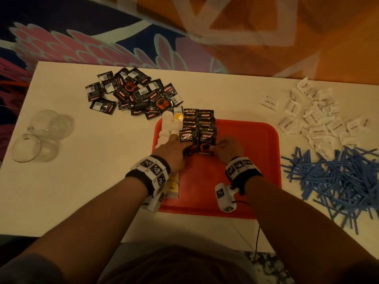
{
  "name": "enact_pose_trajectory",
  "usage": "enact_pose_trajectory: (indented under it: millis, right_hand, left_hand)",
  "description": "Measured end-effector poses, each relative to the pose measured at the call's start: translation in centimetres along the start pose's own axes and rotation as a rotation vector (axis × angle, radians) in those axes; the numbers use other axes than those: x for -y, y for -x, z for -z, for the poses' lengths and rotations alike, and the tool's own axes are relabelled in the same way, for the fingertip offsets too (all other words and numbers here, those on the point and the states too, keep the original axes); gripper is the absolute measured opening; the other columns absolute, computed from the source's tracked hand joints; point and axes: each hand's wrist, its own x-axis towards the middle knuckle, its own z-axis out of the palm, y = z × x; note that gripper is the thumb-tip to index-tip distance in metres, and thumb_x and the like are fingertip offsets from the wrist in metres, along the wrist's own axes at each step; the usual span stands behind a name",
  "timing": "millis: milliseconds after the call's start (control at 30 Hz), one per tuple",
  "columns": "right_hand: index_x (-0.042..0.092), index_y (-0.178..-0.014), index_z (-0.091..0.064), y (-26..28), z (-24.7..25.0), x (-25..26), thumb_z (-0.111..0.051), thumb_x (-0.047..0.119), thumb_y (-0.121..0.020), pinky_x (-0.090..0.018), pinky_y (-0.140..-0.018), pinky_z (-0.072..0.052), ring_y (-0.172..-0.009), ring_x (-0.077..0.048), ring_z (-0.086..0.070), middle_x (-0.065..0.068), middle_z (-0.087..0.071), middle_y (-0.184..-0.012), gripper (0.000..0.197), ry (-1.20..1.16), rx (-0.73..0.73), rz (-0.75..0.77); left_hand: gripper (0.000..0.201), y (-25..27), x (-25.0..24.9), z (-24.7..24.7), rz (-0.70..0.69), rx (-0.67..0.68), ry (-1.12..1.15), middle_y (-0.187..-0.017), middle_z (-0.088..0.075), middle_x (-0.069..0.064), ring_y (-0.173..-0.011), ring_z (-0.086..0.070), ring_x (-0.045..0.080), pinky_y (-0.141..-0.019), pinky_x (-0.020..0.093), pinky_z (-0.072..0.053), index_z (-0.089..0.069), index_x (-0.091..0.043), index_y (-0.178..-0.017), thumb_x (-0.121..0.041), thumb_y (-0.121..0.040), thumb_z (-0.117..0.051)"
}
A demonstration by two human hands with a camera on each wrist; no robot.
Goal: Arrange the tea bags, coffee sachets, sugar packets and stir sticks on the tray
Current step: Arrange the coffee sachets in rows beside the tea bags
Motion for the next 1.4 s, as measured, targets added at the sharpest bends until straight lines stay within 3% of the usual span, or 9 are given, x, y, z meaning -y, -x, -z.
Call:
enact_pose_trajectory:
  millis: [200,367,567,767,1033,1200,1400]
  right_hand:
    - [0.020,-0.098,-0.059,-0.5,-0.3,-0.1,-0.075,0.026,-0.083,-0.015,-0.053,-0.036,-0.067,0.003,-0.047,0.015,-0.053,-0.076,0.022,-0.034,-0.071,-0.024]
    - [0.023,-0.094,-0.057,-0.5,-0.8,0.0,-0.077,0.033,-0.081,-0.015,-0.052,-0.034,-0.067,0.004,-0.047,0.015,-0.054,-0.077,0.026,-0.019,-0.094,0.035]
    - [0.023,-0.098,-0.058,-0.5,-1.0,0.0,-0.070,0.026,-0.089,-0.013,-0.053,-0.034,-0.069,0.003,-0.049,0.014,-0.056,-0.080,0.015,-0.074,-0.111,0.071]
    - [0.020,-0.106,-0.059,-0.3,-1.4,-0.1,-0.064,0.018,-0.093,-0.014,-0.058,-0.039,-0.083,-0.008,-0.056,0.009,-0.058,-0.090,0.015,-0.115,-0.119,0.066]
    - [0.019,-0.112,-0.059,-0.3,-2.2,0.1,-0.060,0.013,-0.093,-0.022,-0.065,-0.049,-0.086,-0.012,-0.060,0.005,-0.063,-0.098,0.019,-0.152,-0.127,0.048]
    - [0.023,-0.109,-0.052,0.2,-2.2,-0.3,-0.072,0.028,-0.086,-0.014,-0.053,-0.037,-0.074,-0.004,-0.055,0.013,-0.056,-0.086,0.030,-0.161,-0.120,0.064]
    - [0.020,-0.113,-0.054,0.0,-2.6,-0.2,-0.070,0.033,-0.087,-0.018,-0.051,-0.036,-0.067,-0.002,-0.051,0.006,-0.061,-0.094,0.033,-0.100,-0.140,0.057]
  left_hand:
    - [0.069,-1.3,0.4,-0.4,-0.001,0.023,-0.103,-0.156,-0.022,0.001,-0.133,-0.045,0.030,-0.102,0.045,-0.047,-0.029,-0.043,-0.152,-0.026,-0.092,-0.059]
    - [0.069,-1.4,0.3,-0.5,-0.045,-0.017,-0.122,-0.158,-0.019,0.000,-0.130,-0.047,0.031,-0.096,0.040,-0.050,-0.031,-0.039,-0.152,-0.023,-0.092,-0.060]
    - [0.070,-1.2,0.2,-0.5,-0.052,-0.022,-0.129,-0.160,-0.016,0.000,-0.130,-0.047,0.031,-0.097,0.038,-0.049,-0.030,-0.037,-0.153,-0.023,-0.092,-0.061]
    - [0.069,-1.0,0.4,-0.9,-0.059,-0.030,-0.103,-0.159,-0.018,-0.001,-0.129,-0.049,0.029,-0.095,0.037,-0.050,-0.030,-0.037,-0.153,-0.023,-0.093,-0.060]
    - [0.069,-1.0,0.5,-0.9,-0.036,-0.032,-0.086,-0.156,-0.023,0.000,-0.124,-0.052,0.031,-0.093,0.040,-0.052,-0.032,-0.036,-0.152,-0.022,-0.091,-0.061]
    - [0.068,-0.9,0.4,-0.9,-0.027,-0.032,-0.089,-0.156,-0.023,0.000,-0.122,-0.053,0.030,-0.093,0.039,-0.051,-0.031,-0.036,-0.152,-0.025,-0.091,-0.060]
    - [0.070,-1.1,0.5,-1.0,-0.018,-0.025,-0.092,-0.156,-0.023,0.000,-0.123,-0.052,0.030,-0.094,0.041,-0.052,-0.030,-0.036,-0.153,-0.023,-0.091,-0.061]
